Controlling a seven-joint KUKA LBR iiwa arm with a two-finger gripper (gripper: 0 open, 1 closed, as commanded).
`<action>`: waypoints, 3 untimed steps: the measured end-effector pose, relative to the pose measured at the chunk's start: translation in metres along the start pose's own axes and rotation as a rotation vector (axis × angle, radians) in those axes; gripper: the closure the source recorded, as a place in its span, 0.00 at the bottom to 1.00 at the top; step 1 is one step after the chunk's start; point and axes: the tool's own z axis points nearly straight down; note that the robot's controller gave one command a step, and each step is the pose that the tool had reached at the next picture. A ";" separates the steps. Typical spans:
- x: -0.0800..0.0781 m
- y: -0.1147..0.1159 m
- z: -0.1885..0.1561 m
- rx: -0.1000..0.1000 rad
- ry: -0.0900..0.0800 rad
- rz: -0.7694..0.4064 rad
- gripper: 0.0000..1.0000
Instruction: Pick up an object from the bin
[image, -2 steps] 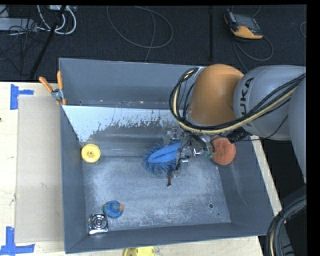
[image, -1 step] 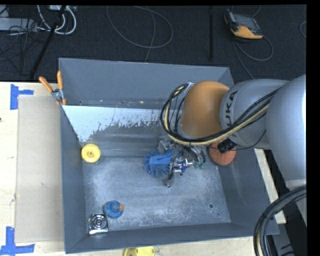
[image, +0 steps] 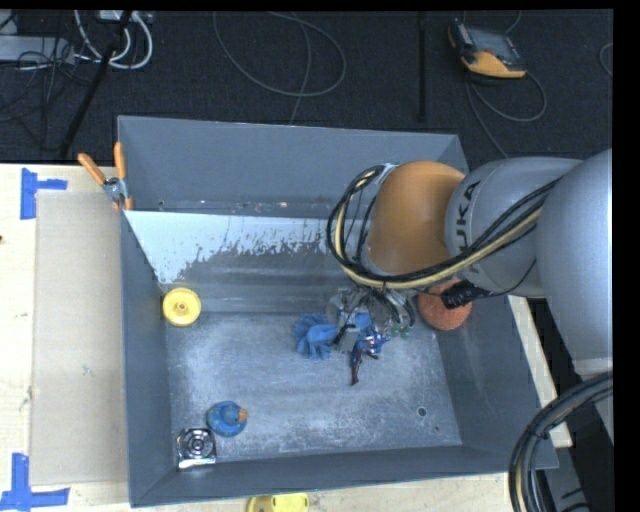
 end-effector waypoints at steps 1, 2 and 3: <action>0.000 0.000 0.000 0.000 0.000 0.001 1.00; 0.001 0.000 -0.003 0.000 0.003 0.001 1.00; 0.001 0.000 -0.013 0.000 0.005 0.000 1.00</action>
Offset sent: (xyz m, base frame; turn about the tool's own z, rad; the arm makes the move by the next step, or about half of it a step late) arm -0.0001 0.0000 0.0285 0.0000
